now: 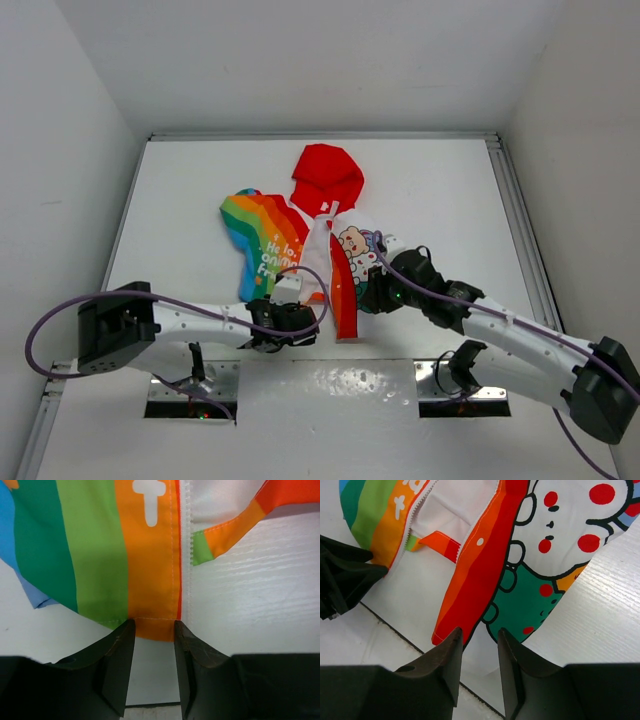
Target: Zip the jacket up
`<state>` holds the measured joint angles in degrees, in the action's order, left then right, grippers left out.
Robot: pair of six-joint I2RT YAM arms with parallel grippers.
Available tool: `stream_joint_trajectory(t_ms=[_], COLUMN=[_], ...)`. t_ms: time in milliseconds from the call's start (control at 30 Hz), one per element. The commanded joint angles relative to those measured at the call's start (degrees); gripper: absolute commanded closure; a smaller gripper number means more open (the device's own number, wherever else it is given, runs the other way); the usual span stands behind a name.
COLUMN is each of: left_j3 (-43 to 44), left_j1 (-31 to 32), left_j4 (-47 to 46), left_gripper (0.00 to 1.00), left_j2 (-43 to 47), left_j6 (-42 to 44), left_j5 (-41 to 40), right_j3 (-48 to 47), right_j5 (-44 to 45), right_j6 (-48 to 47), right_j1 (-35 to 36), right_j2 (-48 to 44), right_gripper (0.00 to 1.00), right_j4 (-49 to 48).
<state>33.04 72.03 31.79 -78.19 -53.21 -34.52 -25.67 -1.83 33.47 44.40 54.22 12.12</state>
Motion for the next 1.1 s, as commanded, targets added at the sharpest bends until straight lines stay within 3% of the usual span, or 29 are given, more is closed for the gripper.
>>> stream_joint_trajectory(t_ms=[0,100,200,267,300,567,600,633,700,800,967,1067], left_j3=[-1.1,-4.5,-6.9,-7.2,-6.9,-9.0,-8.9,-9.0,-9.0,-11.1,-12.9,-12.2], left_j1=[0.5,-0.7,-1.7,-1.8,-1.7,-2.4,-2.9,-3.2,-4.3,-5.5,-8.7,-8.9], left_j4=[-5.2,-10.2,-14.6,-15.8,-15.4,-14.2,-13.9,-13.6,-13.2,-15.8,-19.7,-20.5], left_gripper=[0.66,0.70,0.84,0.99,1.00,0.98,0.83,0.76,0.66,0.59,0.57,0.69], left_j2=[-0.6,-0.6,-0.5,-0.4,-0.2,13.2,14.2,15.6,16.2,16.0,12.3,9.9], left_j6=[-1.5,-0.6,0.0,0.0,-0.1,0.1,0.9,1.4,2.2,3.8,6.9,7.9], left_j5=[-1.6,0.1,1.1,1.0,0.6,-1.0,-0.6,-0.3,1.1,4.1,11.0,12.5], right_j3=[-0.5,-0.4,-0.2,-0.5,-0.7,-3.1,-3.6,-3.8,-3.9,-4.0,-3.8,-3.9], right_j5=[-2.0,-2.3,-2.3,-1.5,-1.2,-3.1,-3.1,-2.8,-2.5,-2.7,-2.6,-1.9], right_j6=[0.5,0.8,0.8,0.9,1.2,1.9,1.5,1.4,1.7,1.7,2.0,2.1], right_j1=[0.2,0.5,0.5,0.4,0.4,0.6,0.9,1.0,1.2,1.7,2.2,2.3], right_j2=[0.4,0.5,0.2,0.2,0.1,1.8,2.3,2.4,2.7,3.4,3.7,3.8], right_gripper=[0.65,0.65,0.65,0.65,0.65,0.63,0.63,0.63,0.63,0.63,0.63,0.63], right_j4=[-2.8,-2.5,-2.5,-1.5,-1.5,-2.2,-1.9,-1.9,-2.4,-2.6,-2.7,-2.5])
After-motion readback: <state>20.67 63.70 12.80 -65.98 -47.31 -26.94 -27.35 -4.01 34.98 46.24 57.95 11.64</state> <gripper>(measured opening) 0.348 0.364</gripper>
